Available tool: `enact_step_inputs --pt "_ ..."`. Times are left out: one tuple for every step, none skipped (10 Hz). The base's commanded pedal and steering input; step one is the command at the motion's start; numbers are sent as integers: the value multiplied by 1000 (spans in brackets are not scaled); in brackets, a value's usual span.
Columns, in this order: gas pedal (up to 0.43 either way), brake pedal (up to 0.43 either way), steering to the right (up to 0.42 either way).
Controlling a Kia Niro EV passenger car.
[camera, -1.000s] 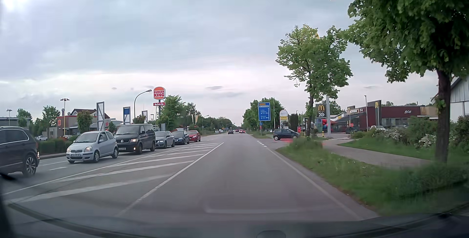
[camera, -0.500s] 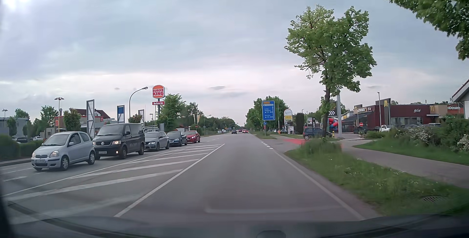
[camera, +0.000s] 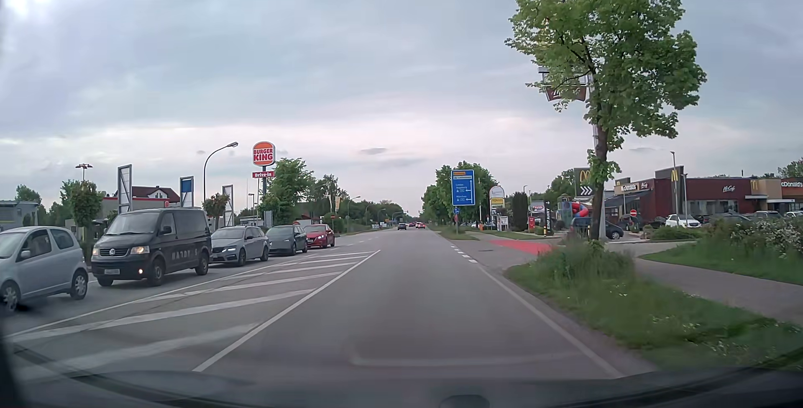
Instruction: Follow the waypoints while adhering to traffic rules and regulations
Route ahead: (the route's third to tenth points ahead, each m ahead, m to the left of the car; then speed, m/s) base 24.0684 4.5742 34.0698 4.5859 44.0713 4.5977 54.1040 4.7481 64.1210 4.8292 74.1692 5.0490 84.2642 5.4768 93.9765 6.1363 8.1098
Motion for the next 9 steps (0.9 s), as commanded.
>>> enact_step_inputs --pt "421 0 -2" --pt "421 0 -2" --pt "409 0 -2" --pt "398 0 -2" --pt "390 0 -1" --pt "390 0 -1" --pt "390 0 -1" --pt "378 0 -1" --pt "378 0 -1"
